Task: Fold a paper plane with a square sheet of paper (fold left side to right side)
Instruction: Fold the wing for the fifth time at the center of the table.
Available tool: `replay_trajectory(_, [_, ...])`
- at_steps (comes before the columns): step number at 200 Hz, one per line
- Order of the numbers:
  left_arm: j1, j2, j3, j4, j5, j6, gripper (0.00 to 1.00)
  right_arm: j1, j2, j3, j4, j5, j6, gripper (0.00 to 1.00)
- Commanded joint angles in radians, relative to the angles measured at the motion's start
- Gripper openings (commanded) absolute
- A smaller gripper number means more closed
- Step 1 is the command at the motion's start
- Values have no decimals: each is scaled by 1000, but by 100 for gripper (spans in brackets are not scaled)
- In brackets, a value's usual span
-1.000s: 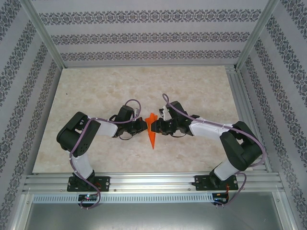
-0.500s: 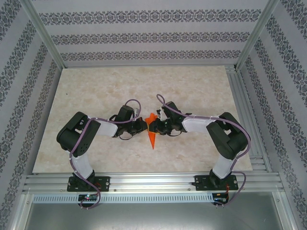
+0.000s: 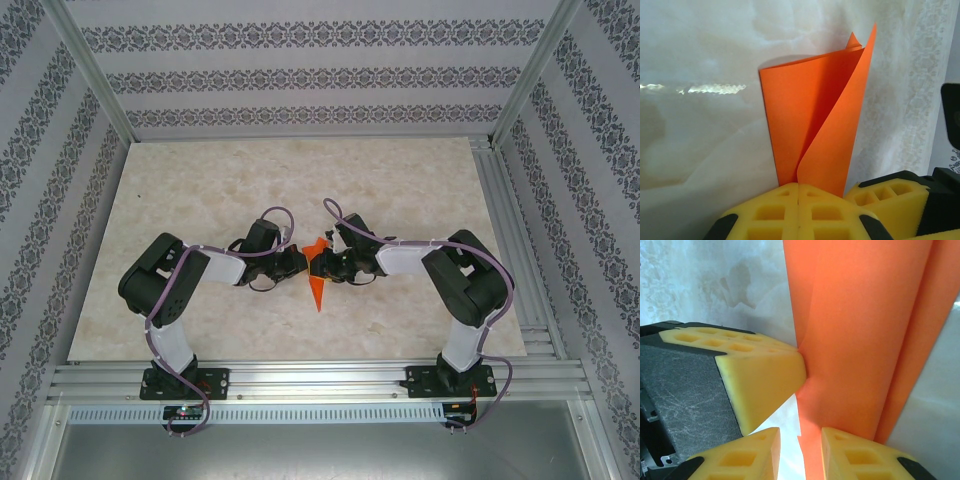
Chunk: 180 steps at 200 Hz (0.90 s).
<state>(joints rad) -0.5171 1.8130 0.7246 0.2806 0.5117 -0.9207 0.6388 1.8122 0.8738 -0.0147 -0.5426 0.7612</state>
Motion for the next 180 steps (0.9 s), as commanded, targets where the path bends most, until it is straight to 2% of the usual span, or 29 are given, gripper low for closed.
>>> replay_trajectory(1, [32, 59, -5, -95, -114, 29, 0, -9, 25, -2, 61, 15, 9, 28])
replay_trajectory(81, [38, 57, 10, -106, -112, 30, 0, -9, 73, -18, 32, 45, 54, 28])
replay_trajectory(94, [47, 45, 7, -107, -110, 30, 5, -9, 81, -21, 27, 50, 59, 28])
replay_trajectory(132, [94, -50, -40, -131, -110, 46, 29, -9, 92, -27, 23, 53, 70, 28])
replay_trajectory(180, [127, -240, -137, -221, -133, 66, 38, -7, 94, -20, 8, 58, 65, 28])
